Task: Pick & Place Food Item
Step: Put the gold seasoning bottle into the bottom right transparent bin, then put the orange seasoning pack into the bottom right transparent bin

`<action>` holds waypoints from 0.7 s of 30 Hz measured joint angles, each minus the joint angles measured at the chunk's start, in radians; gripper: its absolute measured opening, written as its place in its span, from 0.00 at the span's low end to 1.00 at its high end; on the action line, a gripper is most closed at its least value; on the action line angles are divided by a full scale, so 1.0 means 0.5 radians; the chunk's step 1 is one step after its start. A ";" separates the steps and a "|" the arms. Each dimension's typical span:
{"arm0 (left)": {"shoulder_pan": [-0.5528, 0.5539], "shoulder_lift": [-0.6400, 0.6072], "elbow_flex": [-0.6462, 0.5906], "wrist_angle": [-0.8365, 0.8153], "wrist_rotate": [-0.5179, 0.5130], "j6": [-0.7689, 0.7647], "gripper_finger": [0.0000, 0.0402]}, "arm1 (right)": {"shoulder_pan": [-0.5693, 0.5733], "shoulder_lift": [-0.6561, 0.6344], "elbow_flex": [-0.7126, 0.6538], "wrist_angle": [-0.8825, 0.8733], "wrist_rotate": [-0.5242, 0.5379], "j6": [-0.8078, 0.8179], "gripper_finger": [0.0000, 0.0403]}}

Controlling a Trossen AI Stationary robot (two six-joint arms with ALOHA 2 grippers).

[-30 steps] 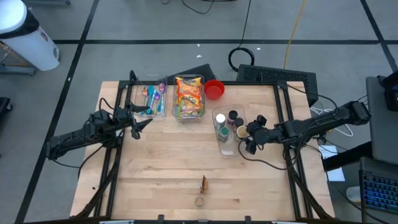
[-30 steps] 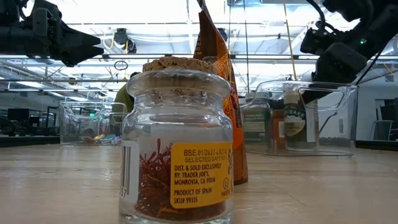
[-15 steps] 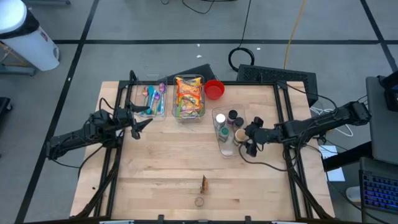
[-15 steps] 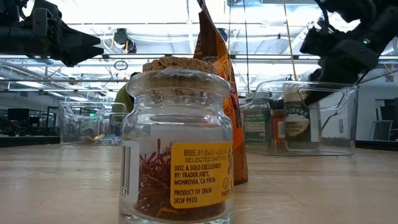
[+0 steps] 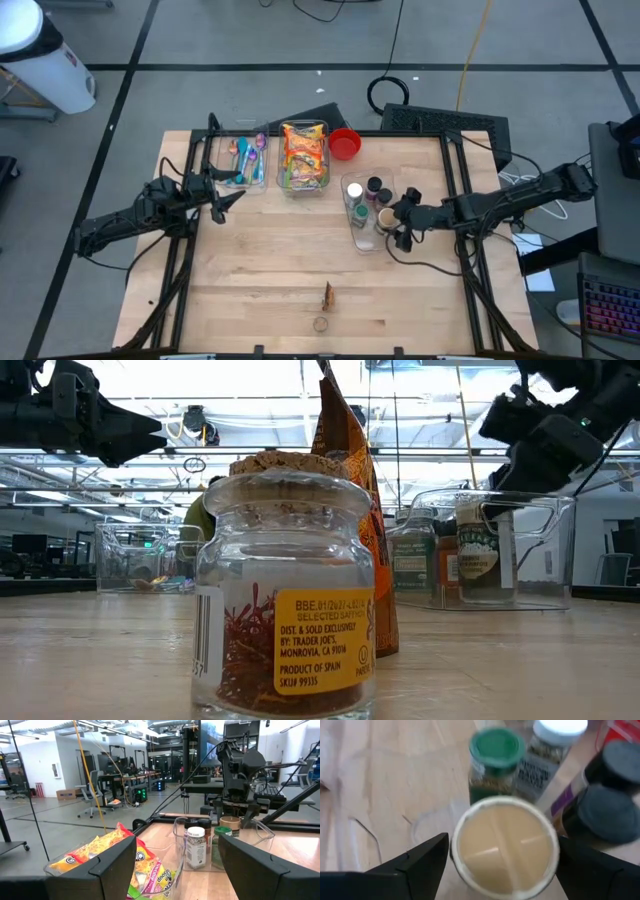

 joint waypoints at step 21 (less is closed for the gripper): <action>-0.001 0.000 0.001 0.000 0.000 0.000 0.70 | 0.306 0.057 0.010 1.386 -0.262 -0.110 0.81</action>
